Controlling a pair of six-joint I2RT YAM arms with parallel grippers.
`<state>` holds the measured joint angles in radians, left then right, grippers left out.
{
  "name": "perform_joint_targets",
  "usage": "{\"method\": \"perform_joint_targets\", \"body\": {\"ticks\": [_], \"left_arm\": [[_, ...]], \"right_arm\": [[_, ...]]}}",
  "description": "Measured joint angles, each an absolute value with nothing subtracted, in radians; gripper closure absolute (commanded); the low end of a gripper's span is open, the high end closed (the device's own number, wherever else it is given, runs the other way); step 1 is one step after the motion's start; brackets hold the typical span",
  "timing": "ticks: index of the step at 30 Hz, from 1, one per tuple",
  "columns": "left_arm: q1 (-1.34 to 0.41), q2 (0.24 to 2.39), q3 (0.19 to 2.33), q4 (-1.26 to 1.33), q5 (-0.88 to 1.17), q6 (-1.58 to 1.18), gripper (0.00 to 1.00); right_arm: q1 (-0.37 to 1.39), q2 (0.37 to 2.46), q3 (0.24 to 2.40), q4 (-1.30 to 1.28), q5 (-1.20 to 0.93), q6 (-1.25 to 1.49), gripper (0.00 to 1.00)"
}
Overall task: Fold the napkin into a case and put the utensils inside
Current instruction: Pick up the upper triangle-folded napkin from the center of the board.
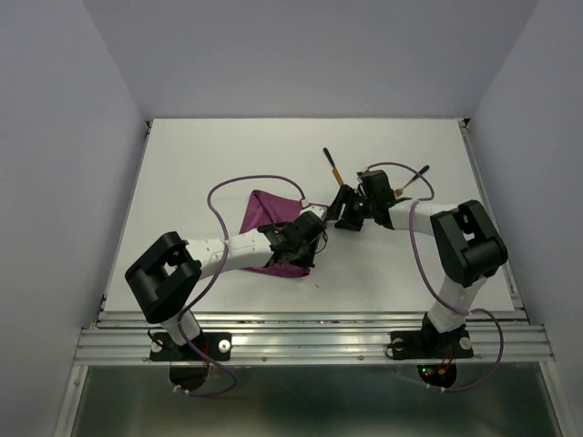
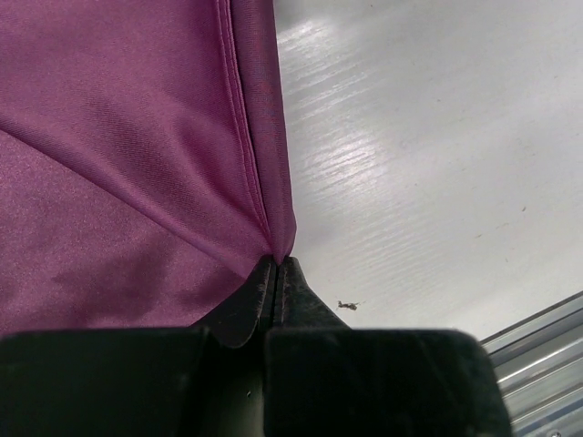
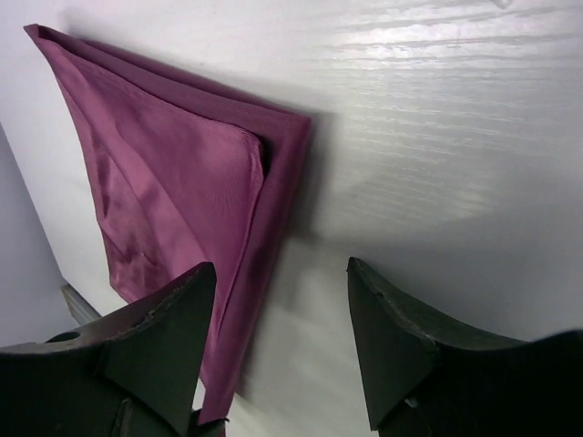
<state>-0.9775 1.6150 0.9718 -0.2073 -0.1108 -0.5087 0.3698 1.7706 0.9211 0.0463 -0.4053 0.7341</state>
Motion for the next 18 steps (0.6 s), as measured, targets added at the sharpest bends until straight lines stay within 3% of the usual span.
{"method": "perform_joint_targets", "body": {"ticks": [11,16,18], "left_arm": [[-0.978,1.615,0.958,-0.188,-0.084,-0.509,1.0],[-0.977,1.613,0.955,-0.181,-0.083,-0.509,1.0],[-0.977,1.61,0.955,-0.18,-0.083,-0.509,1.0]], "right_arm": [[0.411,1.893,1.012,0.113,-0.429,0.775,0.58],[0.414,1.912,1.014,0.125,-0.428,0.786,0.77],[0.414,1.914,1.014,0.124,-0.426,0.787,0.89]]}}
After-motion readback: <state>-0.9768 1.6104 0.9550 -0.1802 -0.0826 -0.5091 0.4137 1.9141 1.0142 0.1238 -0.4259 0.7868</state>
